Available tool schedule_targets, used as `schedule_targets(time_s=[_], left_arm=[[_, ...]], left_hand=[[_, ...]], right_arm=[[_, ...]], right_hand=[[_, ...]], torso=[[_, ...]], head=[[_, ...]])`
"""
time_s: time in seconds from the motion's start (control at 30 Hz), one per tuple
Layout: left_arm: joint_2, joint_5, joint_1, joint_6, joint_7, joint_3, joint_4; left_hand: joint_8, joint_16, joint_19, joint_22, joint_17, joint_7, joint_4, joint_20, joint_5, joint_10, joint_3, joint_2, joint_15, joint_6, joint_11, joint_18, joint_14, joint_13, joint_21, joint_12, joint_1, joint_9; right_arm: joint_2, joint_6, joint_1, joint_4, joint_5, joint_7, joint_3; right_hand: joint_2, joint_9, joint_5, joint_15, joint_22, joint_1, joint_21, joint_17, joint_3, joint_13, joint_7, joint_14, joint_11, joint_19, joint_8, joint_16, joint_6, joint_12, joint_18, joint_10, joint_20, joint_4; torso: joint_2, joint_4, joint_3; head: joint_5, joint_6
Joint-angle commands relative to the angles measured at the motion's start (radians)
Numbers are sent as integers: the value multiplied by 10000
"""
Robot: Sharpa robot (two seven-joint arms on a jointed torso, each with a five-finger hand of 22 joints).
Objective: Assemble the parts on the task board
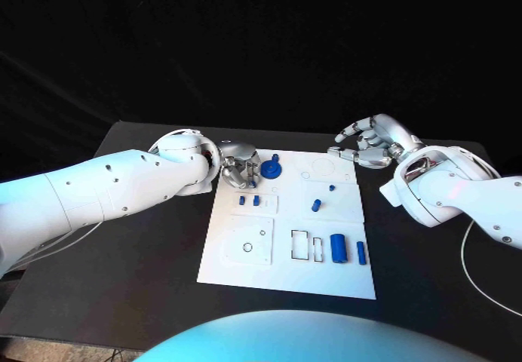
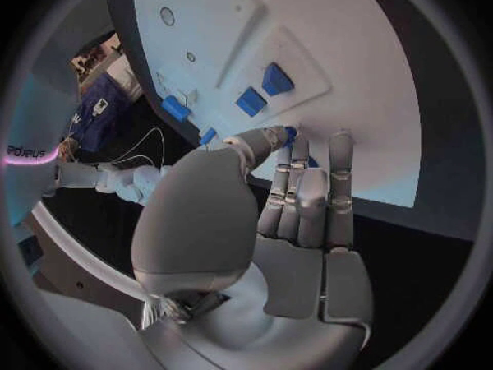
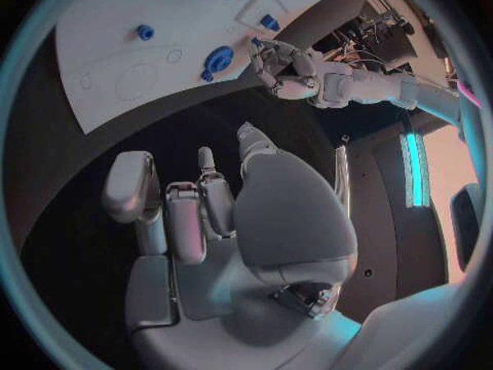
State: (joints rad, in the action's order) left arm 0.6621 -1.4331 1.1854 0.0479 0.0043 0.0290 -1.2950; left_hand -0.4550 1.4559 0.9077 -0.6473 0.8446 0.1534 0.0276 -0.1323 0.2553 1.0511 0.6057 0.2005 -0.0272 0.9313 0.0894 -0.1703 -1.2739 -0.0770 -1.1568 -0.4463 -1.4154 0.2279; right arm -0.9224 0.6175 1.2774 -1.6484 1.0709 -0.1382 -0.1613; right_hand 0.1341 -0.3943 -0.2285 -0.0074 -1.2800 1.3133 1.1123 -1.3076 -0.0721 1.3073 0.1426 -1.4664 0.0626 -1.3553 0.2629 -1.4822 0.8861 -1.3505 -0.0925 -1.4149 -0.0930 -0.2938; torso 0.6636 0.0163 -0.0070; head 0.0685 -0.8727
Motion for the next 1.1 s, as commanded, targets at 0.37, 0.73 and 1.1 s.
schedule_targets(time_s=[0.37, 0.73, 1.1], left_arm=[[-156, 47, -7, 340, -64, 48, 118], [-186, 46, -9, 240, -118, 91, 187], [-142, 68, -10, 22, -55, 91, 129]], left_hand=[[75, -58, 5, -6, 4, -7, -55, 82, -18, 70, 5, -3, 34, 78, 7, -154, 36, -4, -58, 87, 91, -5], [288, -150, -23, 27, -338, 80, -89, 48, -14, -147, 26, 33, -48, -29, 121, -145, 188, 64, -18, 501, 191, -24], [451, -180, -34, 57, -483, 142, -112, -18, -8, -315, 55, 83, -124, -115, 213, -145, 247, 98, 9, 828, 268, -35]], right_arm=[[5, -19, -5, -10, 58, 71, 1], [-11, -21, -5, -24, 54, 69, 1], [-14, -17, -5, -23, 52, 75, 1]], right_hand=[[-15, 13, -24, -63, 5, -20, -43, -150, 19, 351, -7, -492, -45, 40, 21, 60, -31, 38, -85, 30, -1, 5], [-17, 18, -23, -69, 18, -27, -74, -127, 16, 330, -12, -491, -50, 42, 46, 75, -39, 55, -88, 34, 4, 7], [-19, 22, -22, -73, 28, -31, -96, -111, 14, 315, -15, -489, -53, 44, 64, 87, -44, 67, -91, 37, 8, 8]], torso=[[4, -8, 3], [10, -8, 1], [2, -3, 2]], head=[[-5, 1], [-29, 1], [-25, 1]])
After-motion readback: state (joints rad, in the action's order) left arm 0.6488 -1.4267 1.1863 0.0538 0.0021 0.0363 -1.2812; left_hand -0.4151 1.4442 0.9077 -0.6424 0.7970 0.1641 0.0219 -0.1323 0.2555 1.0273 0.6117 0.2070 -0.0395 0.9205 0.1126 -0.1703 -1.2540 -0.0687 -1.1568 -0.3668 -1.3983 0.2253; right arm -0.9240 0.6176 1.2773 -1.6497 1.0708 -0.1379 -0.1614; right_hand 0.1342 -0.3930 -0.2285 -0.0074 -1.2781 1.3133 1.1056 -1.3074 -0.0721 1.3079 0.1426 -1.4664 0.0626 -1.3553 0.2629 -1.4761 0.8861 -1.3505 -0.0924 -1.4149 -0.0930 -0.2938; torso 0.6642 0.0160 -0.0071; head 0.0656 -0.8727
